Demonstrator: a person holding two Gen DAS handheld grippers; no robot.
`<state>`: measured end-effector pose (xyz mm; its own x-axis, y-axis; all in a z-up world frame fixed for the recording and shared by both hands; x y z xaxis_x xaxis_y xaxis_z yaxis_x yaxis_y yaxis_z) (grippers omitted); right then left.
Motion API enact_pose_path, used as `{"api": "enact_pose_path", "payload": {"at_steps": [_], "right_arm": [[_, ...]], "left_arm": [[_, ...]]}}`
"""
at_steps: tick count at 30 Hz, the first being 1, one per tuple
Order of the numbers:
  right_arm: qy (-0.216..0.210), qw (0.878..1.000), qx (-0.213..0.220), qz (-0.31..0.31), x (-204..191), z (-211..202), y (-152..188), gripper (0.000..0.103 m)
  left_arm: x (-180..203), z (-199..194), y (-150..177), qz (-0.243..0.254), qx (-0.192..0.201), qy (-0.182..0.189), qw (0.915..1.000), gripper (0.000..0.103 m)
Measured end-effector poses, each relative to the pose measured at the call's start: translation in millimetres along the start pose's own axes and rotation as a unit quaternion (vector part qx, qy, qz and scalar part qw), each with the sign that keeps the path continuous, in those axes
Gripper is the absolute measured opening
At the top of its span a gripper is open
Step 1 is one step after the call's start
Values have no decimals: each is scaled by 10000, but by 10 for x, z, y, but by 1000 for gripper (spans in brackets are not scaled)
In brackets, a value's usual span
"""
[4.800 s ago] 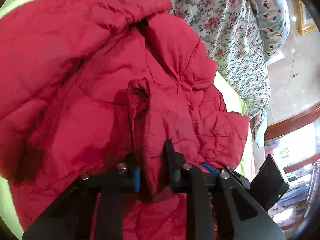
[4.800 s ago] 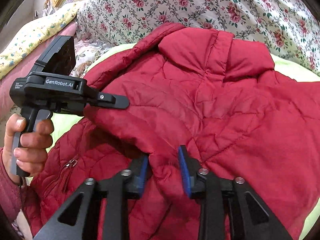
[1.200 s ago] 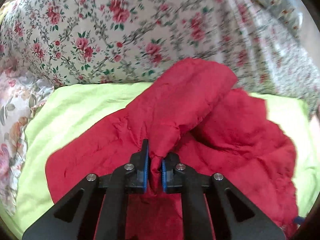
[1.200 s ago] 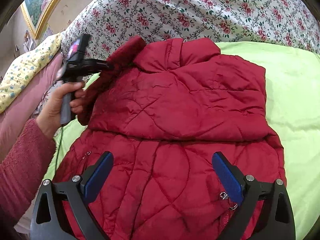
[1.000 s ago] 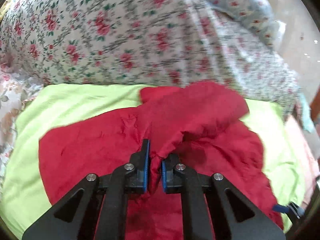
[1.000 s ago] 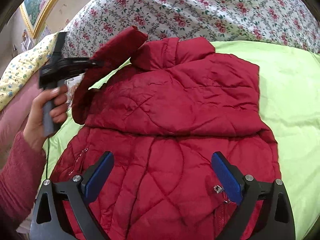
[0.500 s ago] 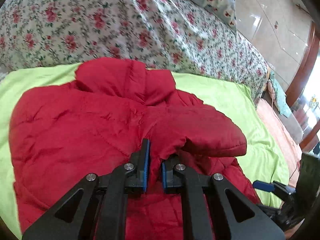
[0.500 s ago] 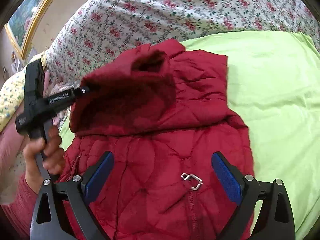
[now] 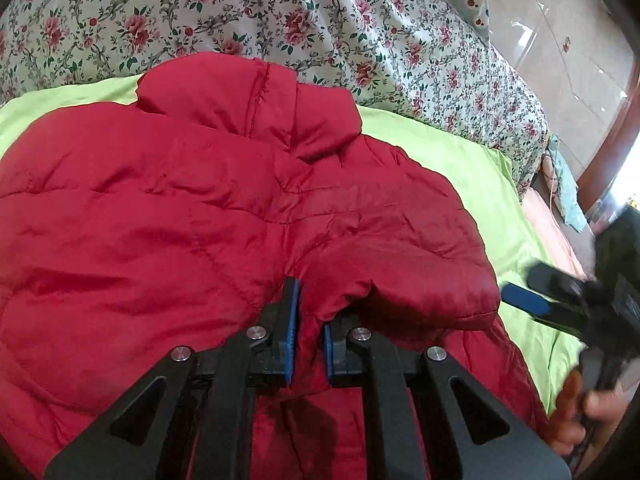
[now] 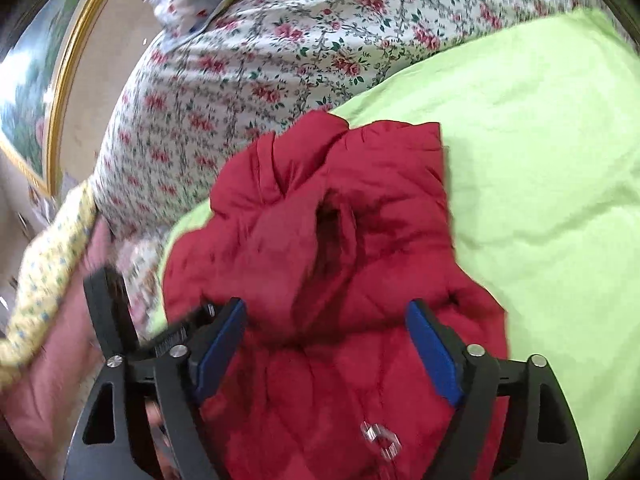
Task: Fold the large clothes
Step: 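Fold the held sleeve with the left tool across the body, release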
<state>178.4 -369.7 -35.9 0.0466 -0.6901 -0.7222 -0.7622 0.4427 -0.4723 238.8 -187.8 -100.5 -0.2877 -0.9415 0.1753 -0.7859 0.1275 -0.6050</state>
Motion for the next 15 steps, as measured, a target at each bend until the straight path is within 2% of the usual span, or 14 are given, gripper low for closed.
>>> {"api": "enact_pose_path", "payload": {"at_steps": [4, 5, 7, 8, 9, 11, 13, 15], "right_arm": [[-227, 9987, -224, 393, 149, 368, -123, 74], [-258, 9983, -262, 447, 173, 432, -134, 70], [-320, 9972, -332, 591, 228, 550, -139, 54], [-359, 9966, -356, 650, 242, 593, -138, 34], [-377, 9963, -343, 688, 249, 611, -142, 20], [-394, 9968, -212, 663, 237, 583, -172, 15], [-374, 9978, -97, 547, 186, 528, -202, 12], [-279, 9989, -5, 368, 118, 473, -225, 10]], "left_arm": [[3, 9, 14, 47, -29, 6, 10000, 8], [3, 10, 17, 68, -35, -6, 10000, 8], [3, 6, 27, 123, -63, -20, 9999, 12], [0, -3, 36, 156, -94, -21, 9998, 13], [-10, -14, 49, 187, -135, -19, 9997, 15], [-30, -57, 86, 220, -241, 60, 9994, 18], [-65, -142, 118, 184, -264, 174, 9993, 27], [-115, -230, 148, 146, -247, 199, 9994, 40]]}}
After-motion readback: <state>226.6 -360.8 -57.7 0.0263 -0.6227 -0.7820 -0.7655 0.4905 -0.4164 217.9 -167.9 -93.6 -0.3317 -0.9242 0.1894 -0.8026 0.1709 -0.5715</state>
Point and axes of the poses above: each gripper's, at about its wrist camera, not at the fingertips, and z roughly the way its jaws point, x to its right, y to its underside, the point moved 9 cm from there along z, roughly the way its jaws point, and after that the axes turned 11 degrees about -y, right-handed, at the moved point
